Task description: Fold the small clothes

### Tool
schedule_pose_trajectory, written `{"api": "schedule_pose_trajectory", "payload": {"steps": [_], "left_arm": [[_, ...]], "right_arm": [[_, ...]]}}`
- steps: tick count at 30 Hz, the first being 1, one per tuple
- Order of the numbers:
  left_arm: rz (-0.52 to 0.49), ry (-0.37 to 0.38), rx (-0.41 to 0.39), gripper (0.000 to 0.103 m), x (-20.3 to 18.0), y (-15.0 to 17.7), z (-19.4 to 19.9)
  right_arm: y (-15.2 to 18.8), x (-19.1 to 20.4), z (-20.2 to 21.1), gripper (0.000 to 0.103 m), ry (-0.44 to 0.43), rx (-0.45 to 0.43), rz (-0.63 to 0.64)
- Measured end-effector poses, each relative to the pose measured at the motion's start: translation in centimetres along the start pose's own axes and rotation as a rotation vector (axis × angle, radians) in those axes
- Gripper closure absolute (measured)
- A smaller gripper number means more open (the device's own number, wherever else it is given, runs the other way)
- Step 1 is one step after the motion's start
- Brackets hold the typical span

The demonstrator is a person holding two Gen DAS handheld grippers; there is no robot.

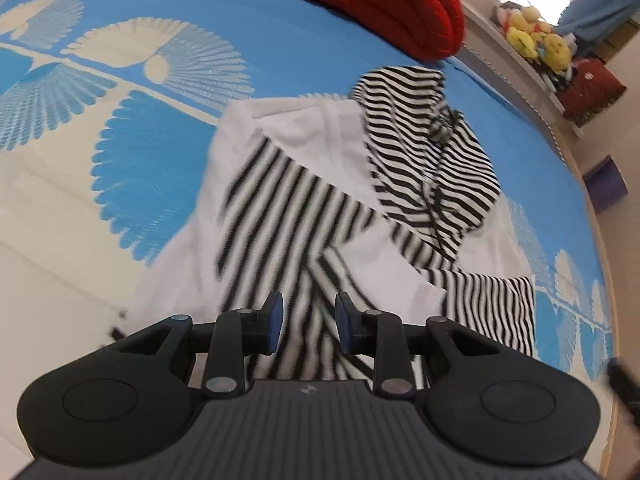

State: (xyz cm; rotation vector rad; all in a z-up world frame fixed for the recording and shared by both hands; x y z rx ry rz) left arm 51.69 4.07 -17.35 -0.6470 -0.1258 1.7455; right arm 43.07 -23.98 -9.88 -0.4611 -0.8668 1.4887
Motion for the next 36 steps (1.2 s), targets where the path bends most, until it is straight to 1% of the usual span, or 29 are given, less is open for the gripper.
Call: {"api": "schedule_pose_trajectory", "payload": {"steps": [1, 2, 3, 6, 8, 9, 11, 13, 15, 16, 17, 18, 19, 20, 21, 22, 23, 24, 25, 26, 27, 28, 30, 33, 34, 36], "left_arm": [[-0.014, 0.009, -0.002, 0.072, -0.7, 0.2, -0.2], [-0.032, 0.025, -0.007, 0.072, -1.6, 0.5, -0.3], [-0.049, 0.039, -0.012, 0.072, -2.5, 0.7, -0.5], [-0.118, 0.073, -0.035, 0.072, -5.5, 1.6, -1.2], [-0.169, 0.077, -0.053, 0.061, -7.3, 2.3, -1.8], [-0.197, 0.071, -0.064, 0.055, -8.0, 2.8, -2.3], [-0.269, 0.042, -0.075, 0.054, -9.3, 3.7, -3.3], [-0.332, 0.001, -0.067, 0.047, -9.9, 4.7, -4.4], [-0.389, -0.065, -0.038, 0.047, -9.8, 5.8, -5.8], [-0.411, -0.093, -0.029, 0.048, -9.5, 6.2, -6.4], [-0.44, -0.118, -0.037, 0.049, -9.4, 6.5, -6.7], [-0.459, -0.144, -0.063, 0.067, -9.3, 6.5, -6.6], [-0.449, -0.181, -0.089, 0.1, -9.0, 6.3, -6.0], [-0.386, -0.231, -0.126, 0.099, -8.2, 5.6, -4.9], [-0.27, -0.265, -0.173, 0.099, -7.0, 5.0, -3.2], [-0.141, -0.288, -0.202, 0.094, -5.4, 4.8, -1.4], [-0.056, -0.296, -0.208, 0.087, -4.3, 5.0, -0.3], [0.01, -0.3, -0.206, 0.077, -3.2, 5.6, 0.6], [0.057, -0.311, -0.201, 0.074, -2.1, 6.0, 1.2], [0.114, -0.318, -0.193, 0.073, -0.9, 6.5, 1.6], [0.185, -0.298, -0.183, 0.072, 0.2, 6.7, 1.7], [0.257, -0.256, -0.165, 0.07, 1.2, 6.6, 1.4], [0.321, -0.176, -0.133, 0.065, 2.2, 5.7, 0.6], [0.389, -0.116, -0.102, 0.065, 3.5, 4.8, -0.6], [0.399, -0.116, -0.086, 0.065, 3.9, 4.7, -0.9], [0.445, -0.16, -0.088, 0.065, 5.1, 4.8, -0.7]], "right_arm": [[1.0, -0.6, -1.3, 0.061, 0.036, 0.052, -0.024], [1.6, -1.0, -2.3, 0.061, 0.044, 0.078, -0.066], [2.1, -1.7, -3.3, 0.061, 0.037, 0.1, -0.141], [3.7, -2.9, -5.6, 0.061, -0.008, 0.166, -0.3], [5.2, -3.2, -6.0, 0.061, 0.015, 0.209, -0.326], [6.0, -3.6, -6.2, 0.061, 0.035, 0.234, -0.337], [7.3, -4.3, -7.0, 0.061, 0.036, 0.296, -0.401], [8.4, -5.4, -7.3, 0.061, 0.055, 0.347, -0.488], [9.6, -6.4, -7.3, 0.061, 0.072, 0.391, -0.555], [9.9, -6.6, -7.4, 0.061, 0.066, 0.401, -0.577], [9.8, -6.7, -7.4, 0.061, 0.059, 0.404, -0.586], [9.7, -6.7, -7.5, 0.061, 0.055, 0.408, -0.582], [9.6, -6.6, -7.5, 0.061, 0.055, 0.408, -0.573], [9.6, -6.7, -7.3, 0.061, 0.057, 0.408, -0.57], [9.7, -6.7, -7.3, 0.061, 0.056, 0.41, -0.576], [9.9, -6.8, -7.4, 0.061, 0.057, 0.409, -0.585], [9.8, -7.0, -7.7, 0.061, 0.058, 0.409, -0.593], [9.6, -6.9, -7.9, 0.061, 0.063, 0.411, -0.594], [9.6, -6.9, -8.0, 0.061, 0.069, 0.413, -0.589], [9.5, -6.8, -8.1, 0.061, 0.075, 0.414, -0.585], [9.4, -6.8, -8.1, 0.061, 0.08, 0.415, -0.583], [9.4, -6.8, -8.1, 0.061, 0.085, 0.415, -0.581], [9.4, -6.8, -8.0, 0.061, 0.091, 0.414, -0.574], [9.3, -6.5, -8.0, 0.061, 0.099, 0.415, -0.553], [9.3, -6.5, -8.0, 0.061, 0.101, 0.414, -0.545], [8.9, -6.5, -7.8, 0.061, 0.111, 0.405, -0.529]]}}
Point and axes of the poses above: each gripper's, at about its wrist camera, not at the fingertips, and z roughly against the way its jaws point, x to its left, y to its underside, the point moved 9 cm from there along -z, roughly the way its jaws point
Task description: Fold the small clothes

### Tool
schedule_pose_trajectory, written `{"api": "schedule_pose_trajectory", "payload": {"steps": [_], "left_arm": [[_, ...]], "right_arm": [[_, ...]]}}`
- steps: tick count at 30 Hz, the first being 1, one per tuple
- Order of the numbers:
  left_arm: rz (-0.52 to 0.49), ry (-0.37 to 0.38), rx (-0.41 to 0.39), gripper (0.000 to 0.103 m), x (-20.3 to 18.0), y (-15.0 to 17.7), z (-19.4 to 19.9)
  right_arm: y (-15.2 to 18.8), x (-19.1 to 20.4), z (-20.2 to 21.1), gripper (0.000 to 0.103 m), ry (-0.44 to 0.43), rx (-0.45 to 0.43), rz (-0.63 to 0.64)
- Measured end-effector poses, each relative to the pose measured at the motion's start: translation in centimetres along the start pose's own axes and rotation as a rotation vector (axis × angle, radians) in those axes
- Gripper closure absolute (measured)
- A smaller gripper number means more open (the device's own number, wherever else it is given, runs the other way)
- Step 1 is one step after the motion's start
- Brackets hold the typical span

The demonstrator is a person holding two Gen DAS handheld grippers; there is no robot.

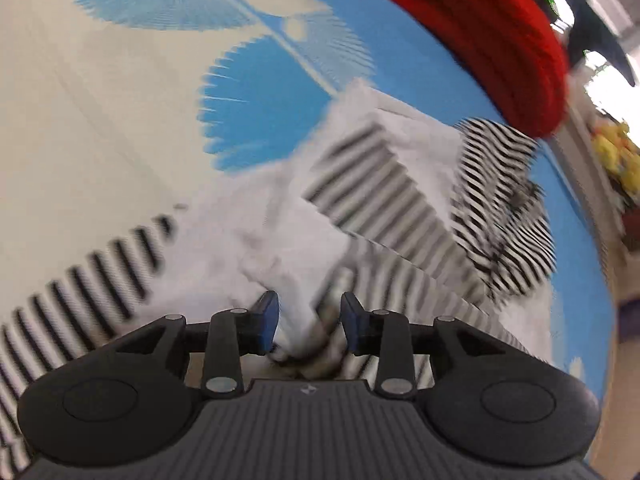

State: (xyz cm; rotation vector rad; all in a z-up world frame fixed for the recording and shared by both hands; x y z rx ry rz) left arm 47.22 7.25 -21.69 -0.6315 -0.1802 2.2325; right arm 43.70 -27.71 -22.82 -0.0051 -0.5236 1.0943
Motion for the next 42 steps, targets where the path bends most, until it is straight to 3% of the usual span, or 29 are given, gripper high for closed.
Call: {"api": "schedule_pose_trajectory", "payload": {"steps": [5, 9, 11, 12, 15, 19, 22, 24, 26, 28, 30, 31, 33, 34, 37, 40, 42], "left_arm": [[0.04, -0.072, -0.043, 0.065, 1.4, -0.9, 1.0], [0.04, -0.075, 0.022, 0.066, 1.6, -0.9, -0.2], [0.031, -0.106, 0.016, 0.087, 2.3, -1.0, 0.0], [0.007, -0.121, -0.003, 0.1, 2.2, -1.2, 0.4], [-0.089, -0.061, -0.093, 0.101, 0.1, -2.2, 2.3], [-0.266, 0.041, -0.326, 0.101, -4.1, -3.7, 7.4], [-0.29, 0.059, -0.412, 0.1, -4.7, -4.0, 9.1], [-0.226, 0.007, -0.346, 0.1, -3.1, -3.7, 7.7], [-0.15, -0.119, -0.236, 0.1, -0.5, -3.2, 5.4], [-0.116, -0.174, -0.211, 0.1, 0.8, -3.4, 4.6], [-0.201, -0.122, -0.219, 0.097, -1.1, -3.5, 4.6], [-0.256, -0.075, -0.209, 0.09, -2.4, -3.3, 4.4], [-0.312, 0.033, -0.137, 0.083, -4.3, -1.9, 3.3], [-0.304, 0.048, -0.08, 0.083, -4.2, -1.0, 2.3], [-0.238, -0.059, 0.097, 0.088, -1.0, 1.4, -1.4], [-0.313, -0.08, 0.03, 0.087, -2.1, 1.1, -0.3], [-0.374, -0.05, -0.041, 0.083, -3.7, 0.8, 1.2]], "right_arm": [[-0.9, 1.5, 1.5, 0.061, -0.006, -0.074, 0.095], [-1.2, 1.9, 1.4, 0.061, -0.005, -0.076, 0.127], [-1.2, 1.7, 1.0, 0.061, 0.009, -0.067, 0.121], [-1.1, 1.5, 0.9, 0.061, 0.016, -0.064, 0.117], [-1.1, 1.5, 0.9, 0.061, 0.026, -0.075, 0.124], [-1.3, 2.0, 1.4, 0.061, 0.027, -0.111, 0.157], [-1.2, 2.2, 1.3, 0.061, 0.025, -0.116, 0.165], [-1.0, 2.0, 1.0, 0.061, 0.026, -0.096, 0.153], [-0.6, 1.2, 0.3, 0.061, 0.048, -0.062, 0.134], [-0.3, 0.5, -0.4, 0.061, 0.075, -0.038, 0.109], [-0.3, 0.3, -0.5, 0.061, 0.078, -0.042, 0.104], [-0.4, 0.4, -0.4, 0.061, 0.082, -0.047, 0.112], [-0.5, 0.7, -0.2, 0.061, 0.084, -0.062, 0.122], [-0.6, 0.7, -0.3, 0.061, 0.087, -0.066, 0.127], [-0.6, 0.4, -0.6, 0.061, 0.093, -0.062, 0.122], [-1.0, 0.5, -0.1, 0.061, 0.098, -0.081, 0.13], [-1.6, 0.8, 0.5, 0.06, 0.096, -0.115, 0.152]]}}
Point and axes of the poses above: each gripper's, at about its wrist camera, not at the fingertips, and z roughly against the way its jaws point, x to its left, y to its underside, the point moved 9 cm from there along -z, roughly the way its jaws point
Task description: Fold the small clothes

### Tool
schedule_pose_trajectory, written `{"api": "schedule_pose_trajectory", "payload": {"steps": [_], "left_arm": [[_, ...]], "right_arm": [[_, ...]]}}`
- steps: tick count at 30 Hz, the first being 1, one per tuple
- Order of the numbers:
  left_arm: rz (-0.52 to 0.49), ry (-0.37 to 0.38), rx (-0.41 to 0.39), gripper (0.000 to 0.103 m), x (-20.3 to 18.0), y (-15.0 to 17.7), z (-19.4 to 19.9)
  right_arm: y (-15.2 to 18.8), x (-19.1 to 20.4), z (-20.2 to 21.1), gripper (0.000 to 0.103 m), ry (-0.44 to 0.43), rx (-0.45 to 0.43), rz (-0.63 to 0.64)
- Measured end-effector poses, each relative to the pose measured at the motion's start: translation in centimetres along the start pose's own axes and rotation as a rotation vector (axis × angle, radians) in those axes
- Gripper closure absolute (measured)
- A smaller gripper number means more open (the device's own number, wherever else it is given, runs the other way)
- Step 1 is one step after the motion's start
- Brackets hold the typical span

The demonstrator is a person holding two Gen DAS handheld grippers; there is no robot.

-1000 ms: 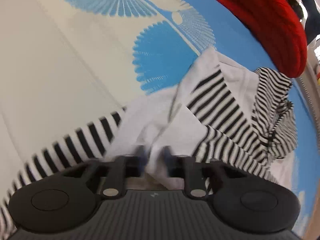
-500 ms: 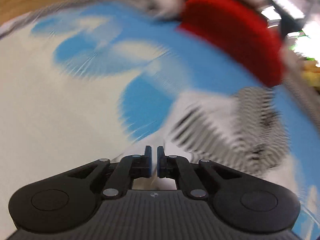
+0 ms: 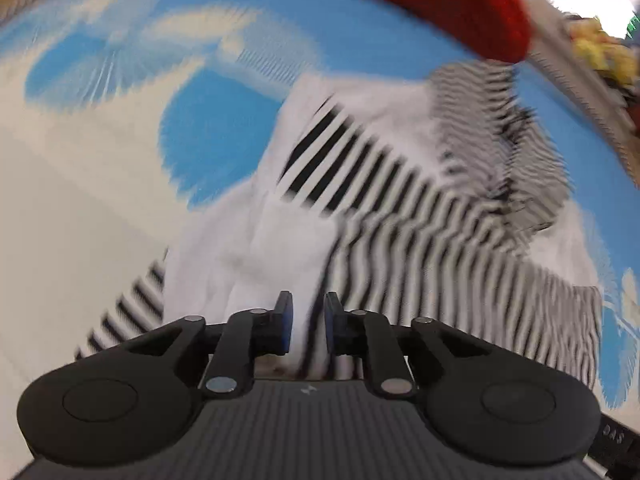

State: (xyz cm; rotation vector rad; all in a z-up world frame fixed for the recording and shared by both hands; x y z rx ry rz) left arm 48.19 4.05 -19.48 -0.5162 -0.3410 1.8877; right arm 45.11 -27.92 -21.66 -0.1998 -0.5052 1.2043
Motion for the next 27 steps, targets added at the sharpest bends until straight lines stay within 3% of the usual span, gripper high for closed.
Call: {"api": "schedule_pose_trajectory", "payload": {"steps": [2, 6, 9, 13, 20, 27], "left_arm": [[-0.004, 0.03, -0.008, 0.082, -0.6, -0.4, 0.0], [0.079, -0.014, 0.126, 0.084, 0.4, 1.2, -3.1], [0.023, -0.054, 0.053, 0.083, -0.4, -0.1, -1.8], [-0.043, -0.031, -0.06, 0.078, -2.1, -1.4, 0.0], [-0.087, -0.018, -0.099, 0.077, -3.8, -2.0, 0.4], [-0.193, -0.002, -0.19, 0.056, -6.0, -2.3, 2.1]], "right_arm": [[-0.4, -0.1, 0.3, 0.059, 0.007, -0.024, 0.02], [-0.3, -1.5, -0.5, 0.055, 0.028, 0.012, -0.005], [-0.2, -2.2, -0.8, 0.055, 0.034, 0.025, -0.034], [-0.7, -1.3, 0.5, 0.055, 0.033, -0.027, 0.001], [-1.9, -0.9, 2.8, 0.055, 0.099, -0.125, 0.082], [-2.5, -0.4, 5.7, 0.055, 0.14, -0.217, 0.201]]}}
Point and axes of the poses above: each gripper's, at about its wrist camera, not at the fingertips, and z roughly against the way its jaws point, x to its left, y to its underside, the point moved 9 cm from there along -z, roughly the way its jaws point
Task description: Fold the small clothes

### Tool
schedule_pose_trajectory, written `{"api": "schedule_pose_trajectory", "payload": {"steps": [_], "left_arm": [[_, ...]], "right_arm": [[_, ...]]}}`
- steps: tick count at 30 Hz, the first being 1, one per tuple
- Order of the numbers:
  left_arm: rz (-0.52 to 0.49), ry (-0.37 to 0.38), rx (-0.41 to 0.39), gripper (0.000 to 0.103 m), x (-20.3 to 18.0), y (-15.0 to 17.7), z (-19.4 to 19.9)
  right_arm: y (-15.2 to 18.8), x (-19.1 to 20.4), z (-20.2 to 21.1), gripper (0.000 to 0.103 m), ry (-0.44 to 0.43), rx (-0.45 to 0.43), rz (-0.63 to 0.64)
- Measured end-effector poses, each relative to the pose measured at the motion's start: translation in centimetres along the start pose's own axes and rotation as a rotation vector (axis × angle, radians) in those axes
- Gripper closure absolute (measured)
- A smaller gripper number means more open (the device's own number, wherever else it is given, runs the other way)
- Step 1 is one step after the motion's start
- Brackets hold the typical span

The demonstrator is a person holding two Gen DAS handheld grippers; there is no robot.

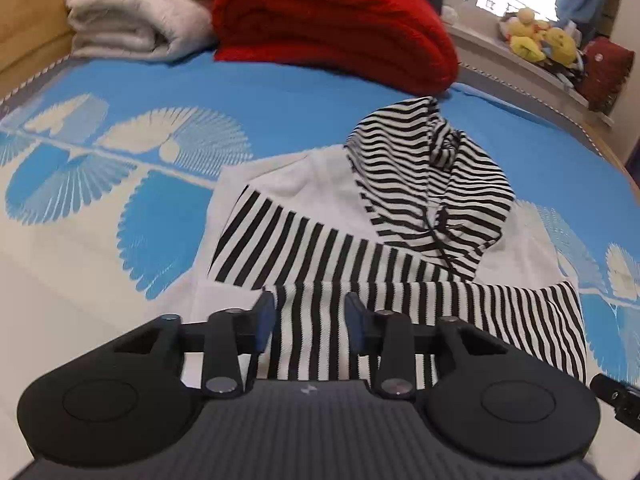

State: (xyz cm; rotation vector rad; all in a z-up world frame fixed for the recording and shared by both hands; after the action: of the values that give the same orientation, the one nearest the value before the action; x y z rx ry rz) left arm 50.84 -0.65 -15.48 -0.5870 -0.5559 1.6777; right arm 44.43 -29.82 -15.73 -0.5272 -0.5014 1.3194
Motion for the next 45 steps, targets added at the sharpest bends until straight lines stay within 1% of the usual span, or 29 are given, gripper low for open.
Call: {"api": "schedule_pose_trajectory", "payload": {"steps": [3, 6, 7, 11, 12, 13, 14, 15, 16, 20, 22, 25, 27, 29, 31, 34, 36, 38, 42, 44, 45], "left_arm": [[-0.054, 0.007, -0.041, 0.05, -0.7, -0.4, 0.8], [-0.092, 0.013, -0.073, 0.037, -1.0, -0.5, 1.3], [-0.094, 0.021, -0.072, 0.036, -1.0, -0.5, 1.4], [-0.115, 0.04, -0.067, 0.036, -0.8, -0.6, 1.1], [-0.126, 0.041, -0.073, 0.046, -0.8, -0.7, 1.1], [-0.136, 0.038, -0.084, 0.068, -0.7, -0.9, 1.0], [-0.147, 0.039, -0.089, 0.078, -0.6, -1.1, 0.9], [-0.154, 0.048, -0.091, 0.09, -0.4, -1.2, 0.8], [-0.157, 0.053, -0.094, 0.094, -0.2, -1.4, 0.8], [-0.164, 0.051, -0.138, 0.096, 0.5, -2.9, 1.4], [-0.135, 0.069, -0.141, 0.096, 0.6, -4.3, 1.4], [-0.134, 0.079, -0.139, 0.096, -0.6, -7.6, 0.0], [-0.131, 0.107, -0.142, 0.096, -2.0, -10.6, -1.6], [-0.133, 0.121, -0.134, 0.095, -3.5, -13.8, -4.1], [-0.119, 0.124, -0.104, 0.095, -4.6, -16.8, -7.7], [-0.071, 0.123, -0.045, 0.095, -5.6, -20.2, -13.2], [-0.06, 0.113, -0.022, 0.095, -6.5, -22.3, -16.6], [-0.059, 0.092, -0.024, 0.095, -7.2, -24.1, -19.2], [-0.018, 0.1, -0.002, 0.091, -8.8, -26.7, -24.0], [0.018, 0.107, 0.013, 0.075, -9.2, -27.6, -26.1], [0.038, 0.112, 0.026, 0.06, -9.4, -27.9, -27.2]], "right_arm": [[-0.1, -0.1, 0.7, 0.054, -0.003, -0.017, 0.032], [-0.1, -0.4, 0.8, 0.054, -0.001, -0.02, 0.052], [-0.1, -0.6, 0.8, 0.054, -0.002, -0.017, 0.049], [-0.2, -1.3, 0.8, 0.054, -0.009, -0.012, 0.042], [-0.2, -1.5, 0.8, 0.054, -0.011, -0.01, 0.04], [-0.3, -1.6, 0.9, 0.054, -0.012, -0.012, 0.035], [-0.4, -1.8, 1.0, 0.054, -0.013, -0.015, 0.031], [-0.5, -2.0, 1.0, 0.054, -0.014, -0.016, 0.032], [-0.6, -2.1, 1.0, 0.054, -0.017, -0.015, 0.039], [-1.1, -2.8, 1.3, 0.054, -0.019, -0.017, 0.055], [-1.3, -3.0, 1.3, 0.054, -0.017, -0.015, 0.062], [-1.4, -3.1, 1.3, 0.054, -0.029, -0.011, 0.069], [-1.4, -3.1, 1.2, 0.054, -0.032, -0.007, 0.073], [-1.5, -3.2, 1.1, 0.054, -0.038, -0.001, 0.064], [-1.5, -3.1, 1.0, 0.054, -0.045, 0.001, 0.058], [-1.5, -3.0, 0.5, 0.053, -0.04, 0.01, 0.057], [-1.2, -3.0, 0.1, 0.053, -0.038, 0.022, 0.06], [-0.8, -3.1, -0.5, 0.053, -0.029, 0.035, 0.067], [-0.4, -3.7, -1.5, 0.053, -0.009, 0.059, 0.068], [-0.3, -3.8, -1.8, 0.053, -0.004, 0.065, 0.064], [-0.3, -3.8, -1.9, 0.053, -0.002, 0.066, 0.064]]}}
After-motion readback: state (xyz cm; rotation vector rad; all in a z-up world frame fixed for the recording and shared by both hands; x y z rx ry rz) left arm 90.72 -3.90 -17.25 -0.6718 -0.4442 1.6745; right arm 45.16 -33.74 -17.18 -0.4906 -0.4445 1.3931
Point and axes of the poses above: each gripper's, at about its wrist camera, not at the fingertips, and z roughly against the way its jaws point, x to its left, y to its underside, the point moved 9 cm from there along -z, roughly the way its jaws point
